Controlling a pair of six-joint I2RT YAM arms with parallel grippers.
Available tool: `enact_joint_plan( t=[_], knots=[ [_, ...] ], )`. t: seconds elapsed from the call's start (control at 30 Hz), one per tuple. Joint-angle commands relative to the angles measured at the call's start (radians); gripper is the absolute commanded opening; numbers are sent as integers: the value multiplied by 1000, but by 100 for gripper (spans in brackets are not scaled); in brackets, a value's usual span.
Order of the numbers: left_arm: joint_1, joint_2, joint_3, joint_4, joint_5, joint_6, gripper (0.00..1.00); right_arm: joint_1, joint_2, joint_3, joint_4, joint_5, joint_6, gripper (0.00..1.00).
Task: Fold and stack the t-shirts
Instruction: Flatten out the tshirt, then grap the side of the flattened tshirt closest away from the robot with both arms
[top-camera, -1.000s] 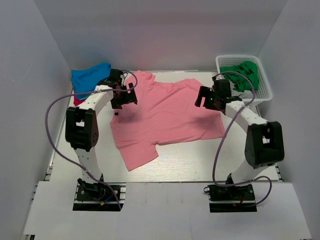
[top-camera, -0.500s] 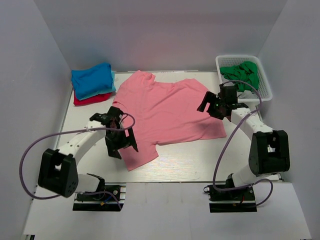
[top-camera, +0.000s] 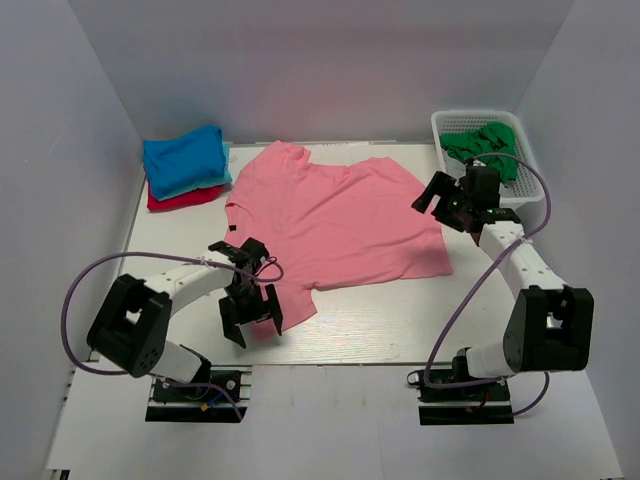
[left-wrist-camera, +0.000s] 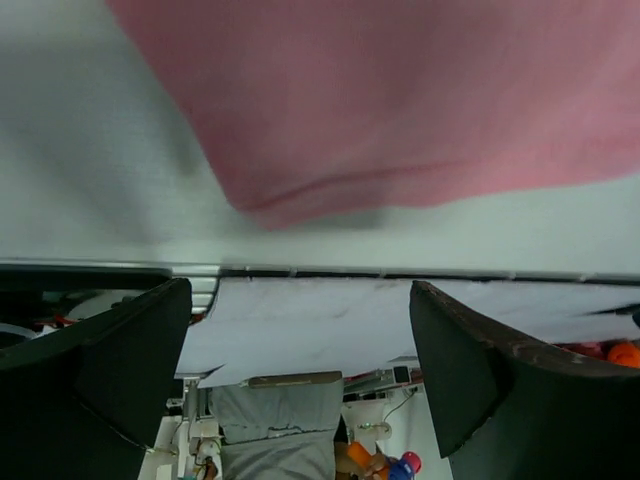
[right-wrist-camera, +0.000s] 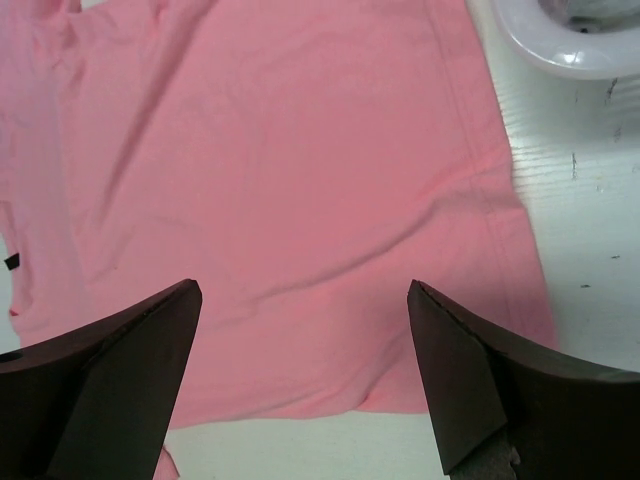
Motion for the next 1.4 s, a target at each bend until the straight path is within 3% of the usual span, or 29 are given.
enact_joint_plan(
  t=[0.0,0.1,0.33,0.53,0.57,0.6,0.9,1.37],
  knots=[
    [-17,52,55,59,-58,-18,100,-14,-41,7,22,-33,3,90],
    [-18,86,21,92,-58,-18,100,-28,-59,0,-25,-38,-3,90],
    [-18,167,-16,160,-46,-18,70,-49,-149,-61,-33,-105,14,90],
    [-18,201,-3,151,-57,-18,21,-55,-202,-89,-131,-26,20,90],
    [-18,201,9,140,-57,-18,3,-55,-208,-104,-155,-1,28,90],
    [-18,210,21,129,-57,-18,0,-55,-223,-121,-169,13,33,90],
    [-18,199,98,91,-101,36,0,-91,-217,-200,-199,85,13,90],
    [-18,40,175,69,-91,77,0,-92,-190,-264,-209,160,63,90]
  ],
)
